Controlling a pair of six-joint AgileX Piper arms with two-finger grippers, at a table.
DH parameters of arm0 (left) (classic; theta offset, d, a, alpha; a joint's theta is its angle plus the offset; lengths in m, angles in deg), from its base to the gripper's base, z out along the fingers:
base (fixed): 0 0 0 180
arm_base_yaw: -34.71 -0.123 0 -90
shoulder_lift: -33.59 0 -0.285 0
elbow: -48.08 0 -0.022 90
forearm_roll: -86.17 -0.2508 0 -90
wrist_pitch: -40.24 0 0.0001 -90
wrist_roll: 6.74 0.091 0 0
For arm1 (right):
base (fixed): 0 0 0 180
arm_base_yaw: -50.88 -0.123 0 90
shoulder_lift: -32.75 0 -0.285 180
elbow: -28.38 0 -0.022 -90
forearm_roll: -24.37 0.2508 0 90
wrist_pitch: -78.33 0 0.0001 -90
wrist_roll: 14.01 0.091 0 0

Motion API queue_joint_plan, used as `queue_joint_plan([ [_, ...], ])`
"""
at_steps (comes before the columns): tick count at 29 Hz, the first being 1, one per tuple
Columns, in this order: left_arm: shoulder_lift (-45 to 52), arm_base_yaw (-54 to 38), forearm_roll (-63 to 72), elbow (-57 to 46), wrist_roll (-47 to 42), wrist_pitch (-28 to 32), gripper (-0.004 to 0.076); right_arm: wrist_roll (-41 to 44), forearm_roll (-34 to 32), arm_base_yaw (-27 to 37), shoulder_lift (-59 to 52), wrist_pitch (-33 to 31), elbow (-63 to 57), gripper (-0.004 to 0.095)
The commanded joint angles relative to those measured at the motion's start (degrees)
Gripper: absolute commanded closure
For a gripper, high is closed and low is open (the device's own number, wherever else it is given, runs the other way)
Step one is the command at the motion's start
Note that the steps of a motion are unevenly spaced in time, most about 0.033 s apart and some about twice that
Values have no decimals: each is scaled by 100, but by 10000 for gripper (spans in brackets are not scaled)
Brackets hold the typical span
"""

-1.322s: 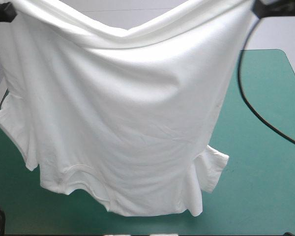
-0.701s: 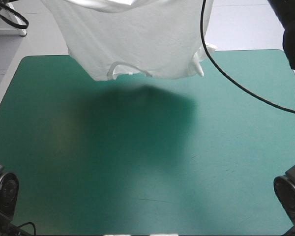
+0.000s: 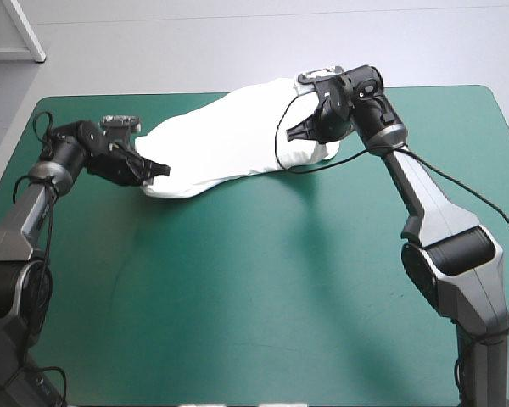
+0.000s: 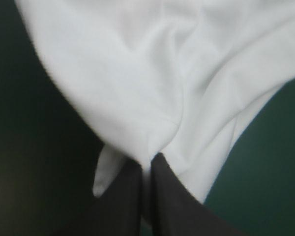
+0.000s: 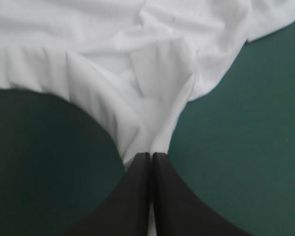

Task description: Fold the cloth

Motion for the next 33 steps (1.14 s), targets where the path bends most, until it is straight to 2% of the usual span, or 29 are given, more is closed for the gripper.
queue_joint_plan([
  [1, 1228, 10, 197, -1363, 68, 518, 734, -32, -150, -236, -1234, -22, -1078, 925],
  [5, 2069, 10, 212, -2465, 112, 529, 734, 39, -363, -485, -2157, -22, -2459, 926],
  [11, 3249, 10, 129, -3345, 154, -110, 734, 397, -122, -546, -3633, -22, -4766, 926],
  [16, 3906, 10, 182, -3411, 143, -896, 734, 606, -135, -546, -4721, -22, -6515, 926],
  [21, 4089, 10, 258, -3511, 96, -2136, 734, 765, 93, -546, -5815, -22, -7625, 925],
  [27, 4603, 10, 311, -4444, 17, -2068, 734, 811, 464, -546, -6740, -32, -8599, 925],
  [33, 4860, 10, 204, -5153, -39, -1879, 734, 783, 599, -546, -6909, -21, -8960, 926],
])
